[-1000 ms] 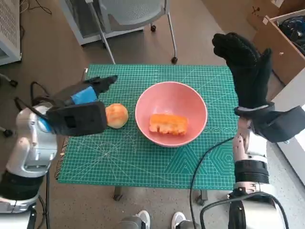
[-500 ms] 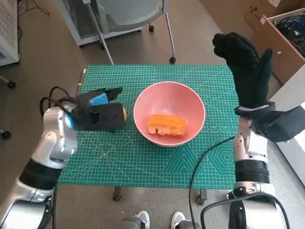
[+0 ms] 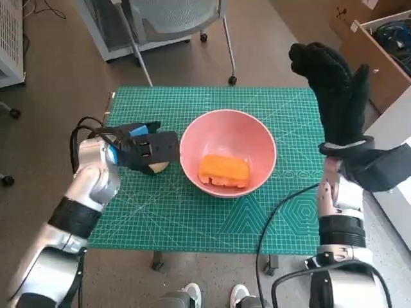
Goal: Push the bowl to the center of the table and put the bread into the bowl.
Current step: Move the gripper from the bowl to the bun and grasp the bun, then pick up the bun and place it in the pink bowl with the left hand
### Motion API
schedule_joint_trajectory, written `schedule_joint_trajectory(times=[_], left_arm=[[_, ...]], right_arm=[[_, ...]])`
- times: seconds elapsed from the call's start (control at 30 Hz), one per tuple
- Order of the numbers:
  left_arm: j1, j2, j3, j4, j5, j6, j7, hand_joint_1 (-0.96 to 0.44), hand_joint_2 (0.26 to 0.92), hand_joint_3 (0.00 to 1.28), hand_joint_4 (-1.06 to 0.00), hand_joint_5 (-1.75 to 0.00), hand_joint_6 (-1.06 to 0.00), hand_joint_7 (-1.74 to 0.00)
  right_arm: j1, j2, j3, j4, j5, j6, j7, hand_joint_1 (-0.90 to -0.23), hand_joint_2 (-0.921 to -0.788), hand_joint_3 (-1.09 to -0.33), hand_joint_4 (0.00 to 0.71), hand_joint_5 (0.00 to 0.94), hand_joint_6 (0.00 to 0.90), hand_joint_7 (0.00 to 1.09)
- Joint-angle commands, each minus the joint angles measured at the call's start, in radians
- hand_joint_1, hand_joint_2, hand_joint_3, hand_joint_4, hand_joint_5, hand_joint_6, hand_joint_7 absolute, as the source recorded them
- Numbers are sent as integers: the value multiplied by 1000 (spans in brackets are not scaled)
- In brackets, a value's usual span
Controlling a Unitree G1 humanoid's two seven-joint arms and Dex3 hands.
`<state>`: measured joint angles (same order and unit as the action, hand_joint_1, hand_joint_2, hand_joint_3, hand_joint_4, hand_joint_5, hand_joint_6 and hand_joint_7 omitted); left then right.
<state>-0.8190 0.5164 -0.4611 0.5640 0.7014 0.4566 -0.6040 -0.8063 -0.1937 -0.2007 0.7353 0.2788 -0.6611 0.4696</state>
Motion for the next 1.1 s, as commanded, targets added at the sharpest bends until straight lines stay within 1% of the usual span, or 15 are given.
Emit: schedule_joint_trajectory(times=[0.03, 0.2, 0.27, 0.33, 0.37, 0.4, 0.43, 0.47, 0.53, 0.6, 0.67, 0.77, 0.83, 0.93, 1.1], left_arm=[[-49, -34, -16, 105, 11, 1, 35, -257, 691, 1, 1, 1, -130, -17], [-90, -68, -36, 238, 17, -28, 88, -230, 706, 8, -24, -11, -159, -26], [-103, -79, -44, 282, 19, -40, 112, -230, 721, 13, -92, -34, -198, -36], [-112, -88, -54, 321, 22, -52, 135, -213, 738, 15, -225, -74, -264, -45], [-116, -91, -59, 337, 23, -57, 145, -180, 757, 12, -318, -265, -372, -57], [-117, -93, -65, 345, 27, -59, 152, -168, 763, 11, -336, -364, -412, -58], [-118, -95, -69, 352, 29, -61, 158, -127, 778, 9, -374, -622, -521, -126], [-118, -96, -75, 357, 32, -61, 162, -113, 783, 8, -383, -723, -550, -170], [-118, -98, -84, 361, 36, -59, 164, 129, 853, 34, -533, -1014, -582, -426], [-118, -99, -90, 362, 39, -56, 162, 253, 870, 55, -637, -1095, -575, -615], [-117, -98, -93, 355, 41, -53, 154, 104, 821, 194, -661, -1151, -634, -941], [-115, -91, -92, 339, 41, -55, 142, 35, 683, 468, -671, -1222, -658, -1143], [-115, -81, -86, 324, 35, -65, 135, 16, 624, 565, -748, -1247, -642, -1145], [-115, -69, -78, 308, 29, -84, 133, 8, 600, 603, -789, -1227, -626, -1175], [-110, -50, -68, 282, 25, -122, 138, 3, 622, 567, -814, -1124, -595, -1272]], right_arm=[[26, -6, -2, -2, -8, 12, -5, -665, -921, -839, 212, 1, 302, 35], [29, -5, 0, -11, -9, 14, -6, -667, -921, -848, 212, 0, 304, 36], [30, -5, 0, -14, -10, 14, -6, -668, -921, -849, 212, 1, 305, 36], [30, -5, 0, -17, -9, 17, -5, -669, -921, -849, 213, 1, 305, 37], [30, -4, -1, -18, -9, 18, -5, -669, -921, -849, 213, 1, 305, 37], [30, -4, -1, -19, -8, 20, -4, -669, -921, -849, 213, 1, 306, 37], [30, -4, -1, -20, -7, 20, -4, -669, -921, -849, 213, 1, 306, 37], [30, -4, -1, -22, -7, 21, -3, -669, -921, -849, 213, 1, 306, 37], [30, -5, -1, -22, -7, 22, -3, -669, -921, -849, 213, 1, 305, 37], [30, -5, -1, -21, -8, 22, -2, -669, -921, -849, 213, 1, 305, 37], [28, -5, -2, -17, -7, 20, -1, -669, -921, -850, 213, 1, 305, 37], [25, -3, -2, -11, -6, 19, 1, -669, -921, -850, 213, 1, 305, 37], [23, -2, -3, -4, -6, 15, 2, -669, -921, -850, 213, 1, 305, 37], [20, 0, -3, 5, -8, 11, 2, -669, -921, -850, 213, 1, 305, 38], [18, 4, 0, 10, -12, 4, -1, -668, -921, -849, 214, 1, 305, 38]])
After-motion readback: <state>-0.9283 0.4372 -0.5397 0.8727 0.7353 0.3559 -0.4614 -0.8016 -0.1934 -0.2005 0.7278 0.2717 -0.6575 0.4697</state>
